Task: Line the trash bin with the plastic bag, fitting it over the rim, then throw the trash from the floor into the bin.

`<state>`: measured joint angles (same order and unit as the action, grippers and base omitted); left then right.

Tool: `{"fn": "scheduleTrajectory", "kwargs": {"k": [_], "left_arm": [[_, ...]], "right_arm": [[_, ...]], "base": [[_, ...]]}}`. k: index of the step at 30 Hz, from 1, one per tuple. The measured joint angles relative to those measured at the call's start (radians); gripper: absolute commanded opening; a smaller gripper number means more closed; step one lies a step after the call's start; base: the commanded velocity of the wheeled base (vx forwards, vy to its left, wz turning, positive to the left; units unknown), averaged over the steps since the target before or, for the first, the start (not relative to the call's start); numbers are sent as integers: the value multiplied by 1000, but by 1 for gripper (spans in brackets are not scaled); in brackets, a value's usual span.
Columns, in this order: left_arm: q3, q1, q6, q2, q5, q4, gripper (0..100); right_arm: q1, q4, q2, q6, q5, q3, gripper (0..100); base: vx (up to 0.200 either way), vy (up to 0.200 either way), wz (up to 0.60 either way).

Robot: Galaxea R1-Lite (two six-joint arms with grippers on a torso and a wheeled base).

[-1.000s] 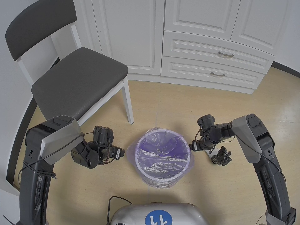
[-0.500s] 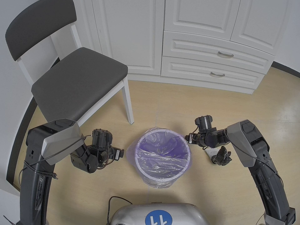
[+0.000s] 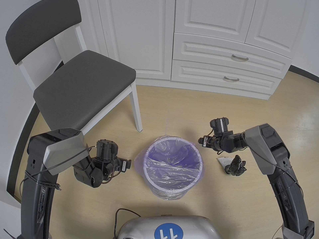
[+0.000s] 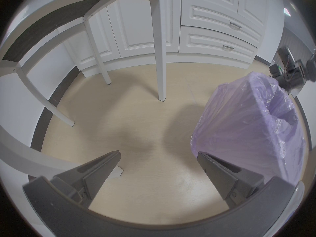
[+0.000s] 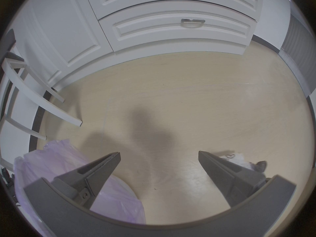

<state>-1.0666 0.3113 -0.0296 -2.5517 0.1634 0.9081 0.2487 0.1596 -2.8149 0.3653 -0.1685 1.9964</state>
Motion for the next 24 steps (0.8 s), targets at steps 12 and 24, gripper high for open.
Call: {"fn": "scheduleTrajectory", "kwargs": {"k": [12,24], "left_arm": [[26,7,18,1,-1,14,100],[86,37,29,1,-3,129,100]], "right_arm": [[-50,-136,271,-247,16,-331,100],[-89,64,460,-590,281,-864,100]], "base": [[0,0,0],[0,0,0]]}}
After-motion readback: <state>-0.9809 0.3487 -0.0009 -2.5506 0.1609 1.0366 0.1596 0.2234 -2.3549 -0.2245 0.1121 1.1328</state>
